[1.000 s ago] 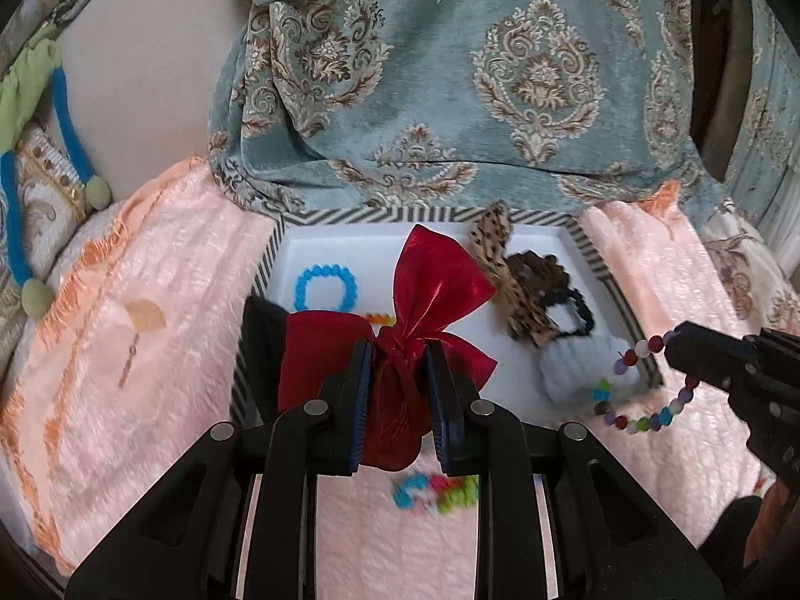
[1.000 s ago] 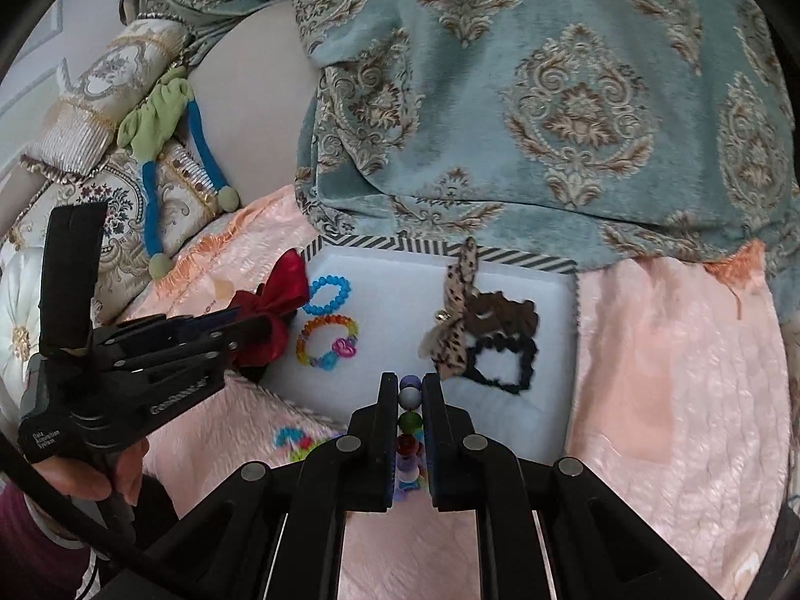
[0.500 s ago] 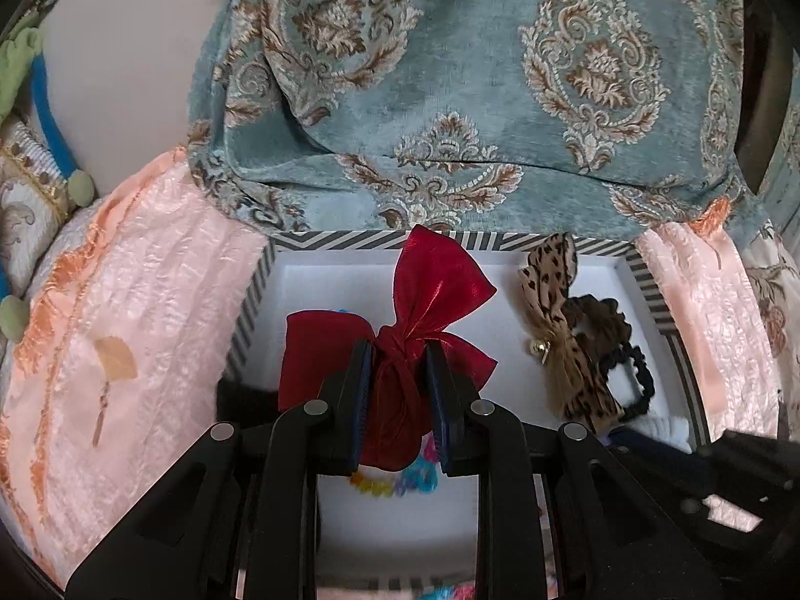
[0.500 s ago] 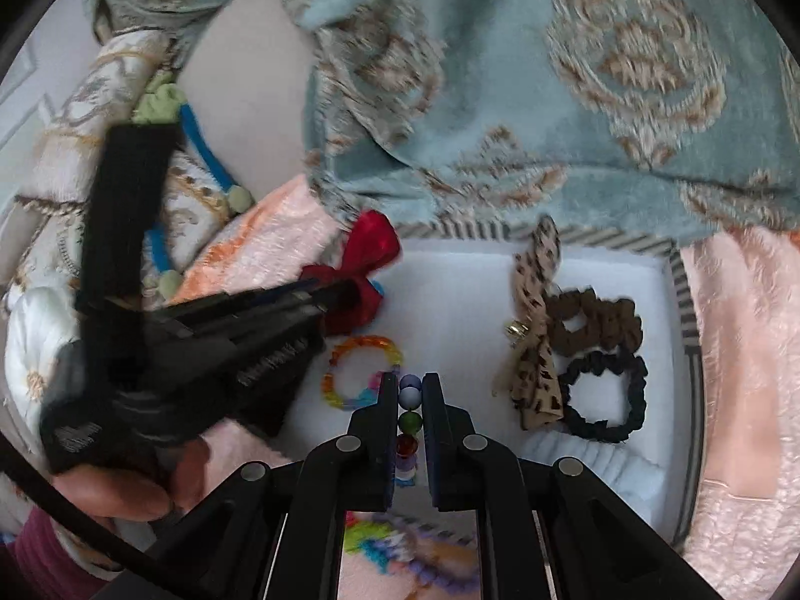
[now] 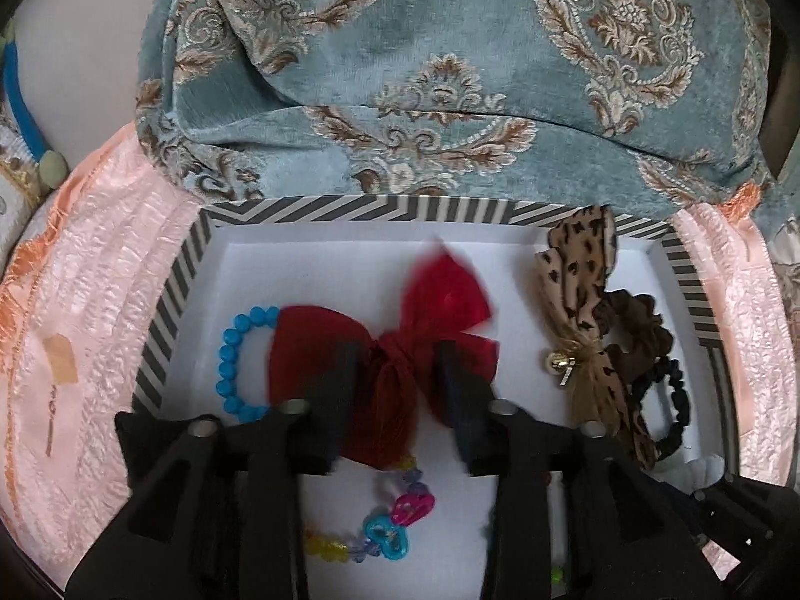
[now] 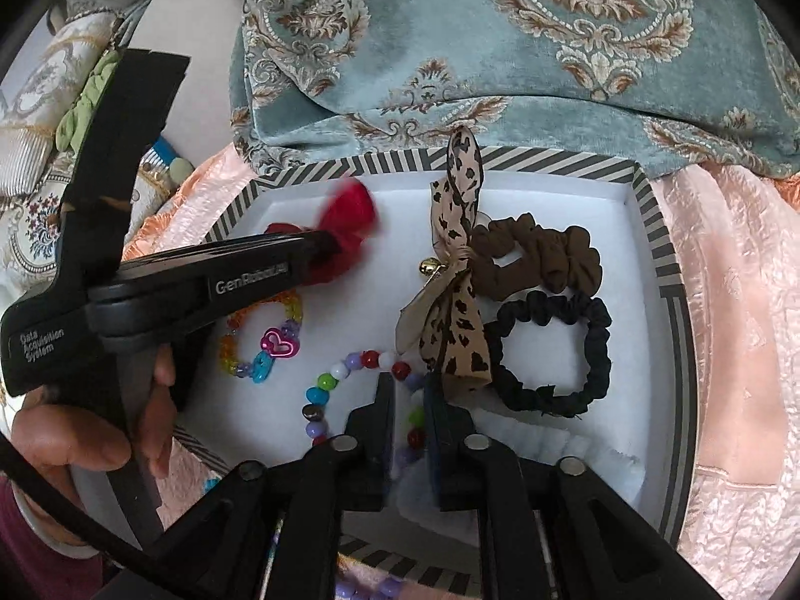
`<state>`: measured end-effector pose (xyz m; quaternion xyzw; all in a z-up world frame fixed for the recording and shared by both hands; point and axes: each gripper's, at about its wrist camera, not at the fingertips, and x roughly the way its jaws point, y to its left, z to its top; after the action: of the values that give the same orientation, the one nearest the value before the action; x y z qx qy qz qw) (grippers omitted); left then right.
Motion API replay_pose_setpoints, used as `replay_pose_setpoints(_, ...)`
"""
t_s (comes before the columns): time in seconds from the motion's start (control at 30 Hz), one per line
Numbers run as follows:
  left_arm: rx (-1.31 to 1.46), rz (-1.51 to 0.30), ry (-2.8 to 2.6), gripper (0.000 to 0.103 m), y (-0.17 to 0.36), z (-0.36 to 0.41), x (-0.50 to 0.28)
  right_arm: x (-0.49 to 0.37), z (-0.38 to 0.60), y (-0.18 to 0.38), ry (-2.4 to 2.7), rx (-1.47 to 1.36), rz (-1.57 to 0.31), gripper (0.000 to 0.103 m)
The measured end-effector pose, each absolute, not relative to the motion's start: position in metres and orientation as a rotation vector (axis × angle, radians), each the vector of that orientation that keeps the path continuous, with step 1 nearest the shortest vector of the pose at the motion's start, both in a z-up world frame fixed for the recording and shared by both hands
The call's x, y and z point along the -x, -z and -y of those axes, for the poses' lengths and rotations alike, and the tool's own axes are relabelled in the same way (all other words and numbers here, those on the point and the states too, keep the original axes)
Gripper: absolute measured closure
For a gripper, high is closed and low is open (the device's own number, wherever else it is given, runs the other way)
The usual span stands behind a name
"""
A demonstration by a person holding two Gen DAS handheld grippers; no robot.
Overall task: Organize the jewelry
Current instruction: 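Open both tools to release the bow and bracelet in the box, then withdraw both open tools from the box toward the remaining bracelets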
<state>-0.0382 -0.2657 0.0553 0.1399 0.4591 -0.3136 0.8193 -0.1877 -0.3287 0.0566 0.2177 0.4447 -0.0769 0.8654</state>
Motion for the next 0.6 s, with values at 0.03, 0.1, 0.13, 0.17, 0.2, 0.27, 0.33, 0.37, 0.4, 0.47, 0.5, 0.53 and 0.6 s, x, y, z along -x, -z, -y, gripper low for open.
replay_pose_setpoints(0.03,-0.285,-0.983,0.67,0.056,-0.056,0.264,0.038,0.189,0.328,-0.058,0.159,-0.454,-0.927,0.072)
replay_pose_setpoints(0.1,-0.282,-0.97,0.661,0.052,-0.059,0.262,0.04,0.195,0.325,-0.062,0.158,-0.452,-0.911,0.067)
replay_pose_setpoints(0.13,-0.285,-0.961,0.656,0.052,-0.062,0.26,0.041,0.198,0.324,-0.063,0.159,-0.45,-0.906,0.067)
replay_pose_setpoints(0.17,-0.289,-0.954,0.651,0.051,-0.065,0.256,0.044,0.202,0.321,-0.066,0.158,-0.446,-0.905,0.067)
replay_pose_setpoints(0.2,-0.286,-0.954,0.649,0.051,-0.067,0.253,0.045,0.205,0.32,-0.068,0.158,-0.443,-0.903,0.067)
replay_pose_setpoints(0.27,-0.271,-0.954,0.647,0.051,-0.072,0.246,0.049,0.213,0.317,-0.074,0.161,-0.443,-0.893,0.067)
replay_pose_setpoints(0.33,-0.264,-0.939,0.642,0.051,-0.079,0.238,0.056,0.221,0.315,-0.081,0.169,-0.439,-0.879,0.065)
replay_pose_setpoints(0.37,-0.264,-0.924,0.636,0.051,-0.084,0.232,0.062,0.225,0.314,-0.085,0.177,-0.436,-0.87,0.061)
replay_pose_setpoints(0.4,-0.265,-0.916,0.631,0.051,-0.086,0.23,0.065,0.229,0.313,-0.089,0.186,-0.431,-0.86,0.059)
replay_pose_setpoints(0.47,-0.269,-0.897,0.621,0.051,-0.093,0.221,0.076,0.237,0.311,-0.097,0.207,-0.417,-0.839,0.058)
replay_pose_setpoints(0.5,-0.27,-0.887,0.619,0.051,-0.095,0.217,0.081,0.24,0.309,-0.1,0.213,-0.409,-0.834,0.058)
replay_pose_setpoints(0.53,-0.272,-0.877,0.618,0.051,-0.098,0.213,0.086,0.245,0.307,-0.104,0.219,-0.4,-0.829,0.058)
replay_pose_setpoints(0.6,-0.278,-0.86,0.618,0.051,-0.104,0.206,0.098,0.251,0.303,-0.11,0.229,-0.389,-0.82,0.058)
